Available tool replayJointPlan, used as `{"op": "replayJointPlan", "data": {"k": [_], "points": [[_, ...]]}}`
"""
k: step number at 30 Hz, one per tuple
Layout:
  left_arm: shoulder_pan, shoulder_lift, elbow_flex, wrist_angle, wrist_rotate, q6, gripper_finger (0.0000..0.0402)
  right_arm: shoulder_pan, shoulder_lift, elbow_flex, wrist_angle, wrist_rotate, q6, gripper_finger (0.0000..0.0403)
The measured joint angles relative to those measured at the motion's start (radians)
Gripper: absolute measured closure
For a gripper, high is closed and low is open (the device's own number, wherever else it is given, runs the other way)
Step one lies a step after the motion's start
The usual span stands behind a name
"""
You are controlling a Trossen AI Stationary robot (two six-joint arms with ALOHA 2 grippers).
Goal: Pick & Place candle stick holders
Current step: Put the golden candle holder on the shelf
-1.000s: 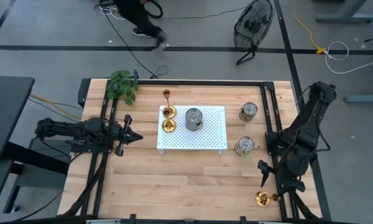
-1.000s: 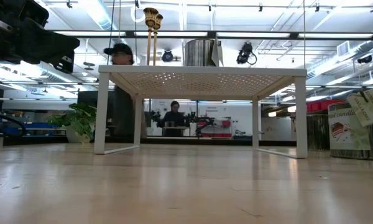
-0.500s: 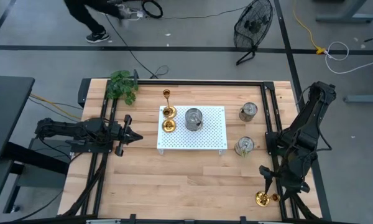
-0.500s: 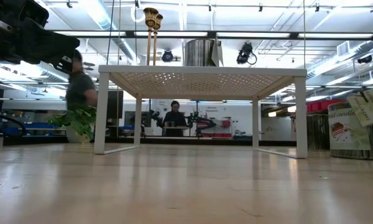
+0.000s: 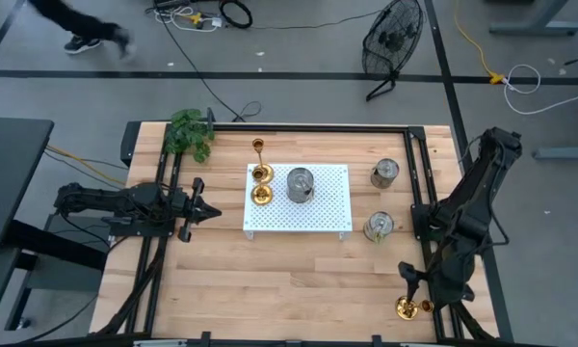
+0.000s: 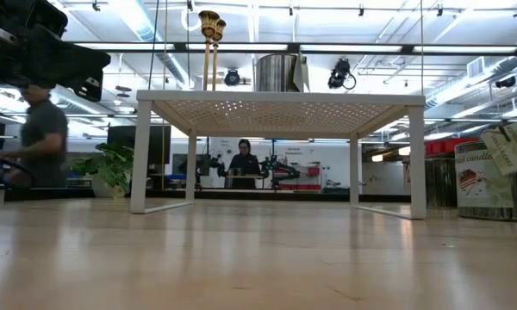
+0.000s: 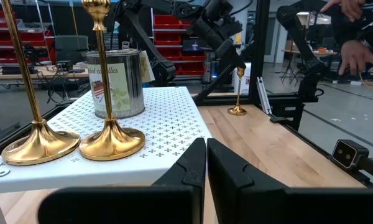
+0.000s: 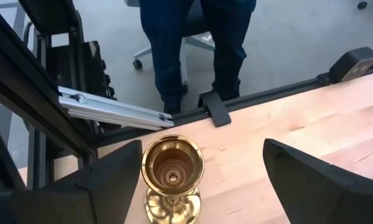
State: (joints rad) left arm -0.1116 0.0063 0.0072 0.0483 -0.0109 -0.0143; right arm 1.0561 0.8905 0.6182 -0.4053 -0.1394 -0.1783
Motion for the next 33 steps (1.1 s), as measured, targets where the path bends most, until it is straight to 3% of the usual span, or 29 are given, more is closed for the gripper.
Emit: {"op": "replayJointPlan", "data": {"k": [28, 33], "points": [[0.000, 0.000, 0.000, 0.000, 0.000, 0.000, 0.0383, 0.002, 0.164, 0.000, 0.032, -0.015, -0.018, 0.0065], [0.000, 0.000, 0.000, 0.000, 0.000, 0.000, 0.0383, 0.002, 0.164, 0.000, 0.032, -0.037, -0.014, 0.0083]]}}
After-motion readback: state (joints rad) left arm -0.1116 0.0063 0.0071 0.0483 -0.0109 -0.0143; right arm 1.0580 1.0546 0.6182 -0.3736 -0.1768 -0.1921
